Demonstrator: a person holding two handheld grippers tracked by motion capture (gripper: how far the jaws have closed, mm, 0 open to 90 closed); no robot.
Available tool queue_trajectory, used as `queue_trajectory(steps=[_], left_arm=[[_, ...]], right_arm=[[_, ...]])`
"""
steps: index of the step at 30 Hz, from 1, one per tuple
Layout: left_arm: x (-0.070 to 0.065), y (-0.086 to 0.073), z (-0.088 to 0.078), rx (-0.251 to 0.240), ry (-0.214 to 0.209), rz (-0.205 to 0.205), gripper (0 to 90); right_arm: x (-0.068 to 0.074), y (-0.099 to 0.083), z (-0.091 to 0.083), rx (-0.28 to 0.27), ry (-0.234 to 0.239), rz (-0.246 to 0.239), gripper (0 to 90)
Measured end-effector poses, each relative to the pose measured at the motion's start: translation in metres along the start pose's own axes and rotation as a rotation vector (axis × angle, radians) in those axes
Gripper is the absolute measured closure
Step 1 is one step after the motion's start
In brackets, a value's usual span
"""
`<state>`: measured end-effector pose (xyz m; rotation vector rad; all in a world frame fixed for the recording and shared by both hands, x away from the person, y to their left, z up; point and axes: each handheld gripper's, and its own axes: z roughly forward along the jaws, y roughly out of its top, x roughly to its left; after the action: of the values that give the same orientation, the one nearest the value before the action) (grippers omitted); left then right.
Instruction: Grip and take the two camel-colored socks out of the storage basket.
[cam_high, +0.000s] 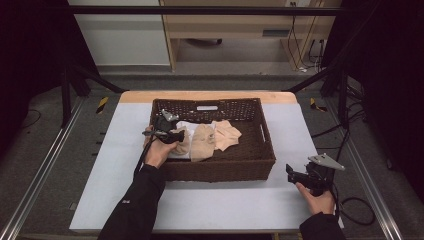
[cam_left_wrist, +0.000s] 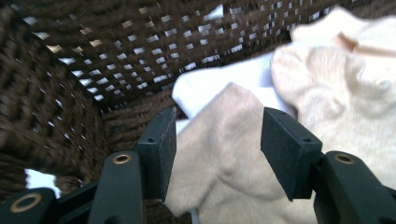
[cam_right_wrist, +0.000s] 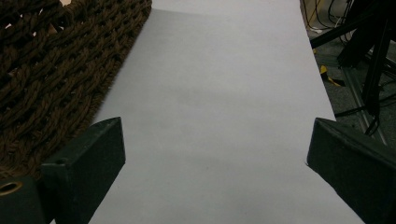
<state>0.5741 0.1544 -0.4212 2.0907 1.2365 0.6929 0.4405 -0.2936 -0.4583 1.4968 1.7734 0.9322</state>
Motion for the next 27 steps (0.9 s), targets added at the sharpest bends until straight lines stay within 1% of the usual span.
queue_trajectory(steps=[2, 7, 10, 12, 14, 17, 20, 21, 22, 23, 24, 25, 26, 27], left_arm=[[0.0001, 0.0, 0.0003, -0.002, -0.003, 0.0, 45.3], [0.0013, -0.0015, 0.0039, 0.029, -0.016, -0.005, 45.9], [0.0016, -0.0018, 0.0047, 0.033, -0.016, -0.007, 47.4], [0.0013, -0.0024, 0.0059, 0.048, -0.012, -0.005, 48.4], [0.0018, -0.0029, 0.0072, 0.067, -0.004, -0.012, 49.5], [0.0022, -0.0037, 0.0093, 0.092, -0.007, -0.023, 52.5], [0.0018, -0.004, 0.0102, 0.105, -0.01, -0.023, 58.3], [0.0019, -0.004, 0.01, 0.12, -0.007, -0.023, 62.3], [0.0019, -0.004, 0.01, 0.12, -0.007, -0.023, 65.6], [0.002, -0.0041, 0.0098, 0.134, -0.013, -0.026, 68.7], [0.002, -0.0041, 0.0098, 0.134, -0.013, -0.026, 71.2], [0.0018, -0.0042, 0.0098, 0.14, -0.019, -0.027, 71.2], [0.0016, -0.0043, 0.0099, 0.144, -0.021, -0.026, 73.7], [0.0015, -0.0041, 0.0094, 0.154, -0.025, -0.03, 78.0]], right_arm=[[0.0004, 0.0, 0.0009, 0.002, 0.003, -0.002, 4.6], [0.0009, -0.0002, 0.0014, 0.004, 0.005, -0.005, 4.5], [0.0011, -0.0003, 0.0014, 0.005, 0.005, -0.004, 4.6], [0.0012, -0.0005, 0.0015, 0.009, 0.005, -0.006, 4.5], [0.0013, -0.0008, 0.0016, 0.012, 0.005, -0.005, 4.6], [0.0012, -0.0008, 0.0015, 0.013, 0.005, -0.006, 4.5], [0.0011, -0.0008, 0.0015, 0.013, 0.006, -0.005, 4.5], [0.001, -0.0008, 0.0016, 0.013, 0.005, -0.004, 4.6], [0.0011, -0.0008, 0.0015, 0.013, 0.005, -0.003, 4.6], [0.0011, -0.0008, 0.0015, 0.012, 0.005, -0.004, 4.6], [0.0011, -0.0008, 0.0015, 0.012, 0.005, -0.004, 4.6], [0.0011, -0.0008, 0.0014, 0.013, 0.005, -0.004, 4.6], [0.0011, -0.0008, 0.0014, 0.013, 0.005, -0.004, 4.6], [0.0012, -0.0008, 0.0013, 0.013, 0.004, -0.004, 4.7]])
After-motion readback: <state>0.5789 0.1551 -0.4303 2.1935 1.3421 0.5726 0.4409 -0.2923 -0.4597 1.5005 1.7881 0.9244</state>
